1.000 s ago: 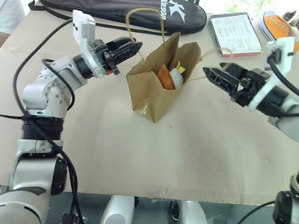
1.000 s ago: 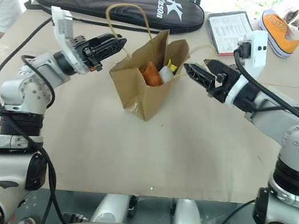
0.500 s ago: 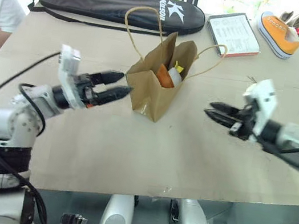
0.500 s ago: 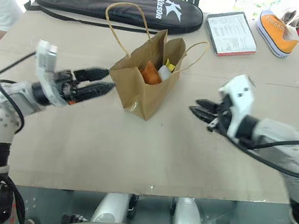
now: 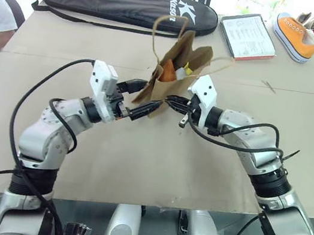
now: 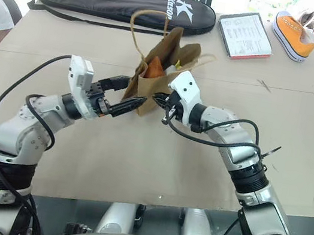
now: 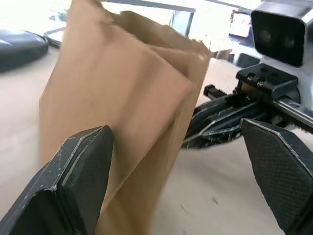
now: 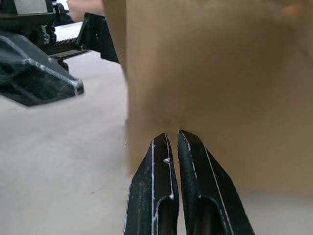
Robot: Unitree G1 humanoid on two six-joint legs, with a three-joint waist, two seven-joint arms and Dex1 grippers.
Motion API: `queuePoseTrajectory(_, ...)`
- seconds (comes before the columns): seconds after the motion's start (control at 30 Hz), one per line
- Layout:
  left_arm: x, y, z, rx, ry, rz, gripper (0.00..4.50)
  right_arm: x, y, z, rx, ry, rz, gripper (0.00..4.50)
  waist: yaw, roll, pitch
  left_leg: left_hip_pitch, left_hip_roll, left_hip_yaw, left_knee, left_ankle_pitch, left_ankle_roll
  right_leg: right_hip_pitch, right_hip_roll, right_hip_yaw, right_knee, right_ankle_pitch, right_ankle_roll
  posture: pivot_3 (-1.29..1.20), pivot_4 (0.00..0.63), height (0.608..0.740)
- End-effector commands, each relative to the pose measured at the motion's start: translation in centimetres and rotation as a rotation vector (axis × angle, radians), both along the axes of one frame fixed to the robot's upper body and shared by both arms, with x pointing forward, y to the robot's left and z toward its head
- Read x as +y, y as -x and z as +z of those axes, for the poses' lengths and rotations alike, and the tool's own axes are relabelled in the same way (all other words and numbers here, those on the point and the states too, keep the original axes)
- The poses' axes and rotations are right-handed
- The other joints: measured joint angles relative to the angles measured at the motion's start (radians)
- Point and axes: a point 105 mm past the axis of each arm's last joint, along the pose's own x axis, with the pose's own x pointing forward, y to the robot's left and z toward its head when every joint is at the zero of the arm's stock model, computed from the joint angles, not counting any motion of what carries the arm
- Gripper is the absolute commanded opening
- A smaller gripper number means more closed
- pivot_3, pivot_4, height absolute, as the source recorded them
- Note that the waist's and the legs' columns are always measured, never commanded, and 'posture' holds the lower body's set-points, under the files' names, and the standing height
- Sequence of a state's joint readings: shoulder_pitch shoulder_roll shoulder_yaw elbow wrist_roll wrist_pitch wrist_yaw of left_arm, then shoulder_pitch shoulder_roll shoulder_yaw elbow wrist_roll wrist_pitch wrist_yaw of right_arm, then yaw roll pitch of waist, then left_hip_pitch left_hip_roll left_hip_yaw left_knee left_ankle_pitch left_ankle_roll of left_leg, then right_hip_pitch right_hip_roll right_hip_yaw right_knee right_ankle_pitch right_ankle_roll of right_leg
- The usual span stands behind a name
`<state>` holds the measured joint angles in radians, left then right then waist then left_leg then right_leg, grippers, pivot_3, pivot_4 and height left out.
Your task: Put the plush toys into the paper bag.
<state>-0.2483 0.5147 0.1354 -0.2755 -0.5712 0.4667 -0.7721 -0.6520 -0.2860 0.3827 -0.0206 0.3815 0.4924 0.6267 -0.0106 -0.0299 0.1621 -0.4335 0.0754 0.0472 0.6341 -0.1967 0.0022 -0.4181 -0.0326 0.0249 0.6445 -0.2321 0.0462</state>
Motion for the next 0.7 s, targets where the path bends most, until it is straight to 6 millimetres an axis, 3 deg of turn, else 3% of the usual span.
queuePoseTrajectory(0.03, -1.5, 0.1, 0.7, -0.084, 0.001, 0.049, 4.5, 0.8, -0.2, 1.1, -0.047, -0.046, 0.022, 0.04, 0.0, 0.0, 0.0, 0.0, 0.0, 0.0, 0.0, 0.0, 0.0, 0.0, 0.0, 0.0, 0.0, 0.0, 0.0, 0.0, 0.15, 0.74)
queuePoseTrajectory(0.3, -0.9, -2.2, 0.0, -0.178, -0.101, 0.283, 4.5, 1.3, -0.6, -0.1, -0.025, -0.05, 0.01, 0.04, 0.001, 0.0, 0.0, 0.001, 0.0, 0.0, 0.0, 0.0, 0.0, 0.001, 0.0, 0.0, 0.001, 0.0, 0.001, 0.0, 0.15, 0.74)
queuePoseTrajectory(0.5, -1.0, -3.1, -0.7, -0.191, -0.119, 0.312, 4.5, 1.0, -0.1, -0.3, -0.028, -0.05, 0.014, 0.04, 0.0, 0.0, 0.0, 0.001, 0.0, 0.0, 0.0, 0.0, 0.0, 0.001, 0.0, 0.0, 0.001, 0.0, 0.001, 0.0, 0.15, 0.74)
queuePoseTrajectory(0.6, -1.2, -3.2, -0.7, -0.197, -0.1, 0.302, 3.75, 0.5, 0.5, 0.1, -0.065, -0.064, 0.02, 0.0, 0.001, 0.0, 0.0, 0.001, 0.0, 0.0, 0.0, 0.0, 0.0, 0.001, 0.0, 0.0, 0.001, 0.0, 0.001, 0.0, 0.15, 0.74)
queuePoseTrajectory(0.7, -1.1, -3.3, -0.7, -0.206, -0.093, 0.279, 2.38, -1.0, 2.5, 1.5, -0.176, -0.101, 0.053, 0.0, 0.006, 0.0, 0.0, 0.0, 0.0, 0.0, 0.0, 0.0, 0.0, 0.001, 0.0, 0.0, 0.001, 0.0, 0.001, 0.0, 0.15, 0.74)
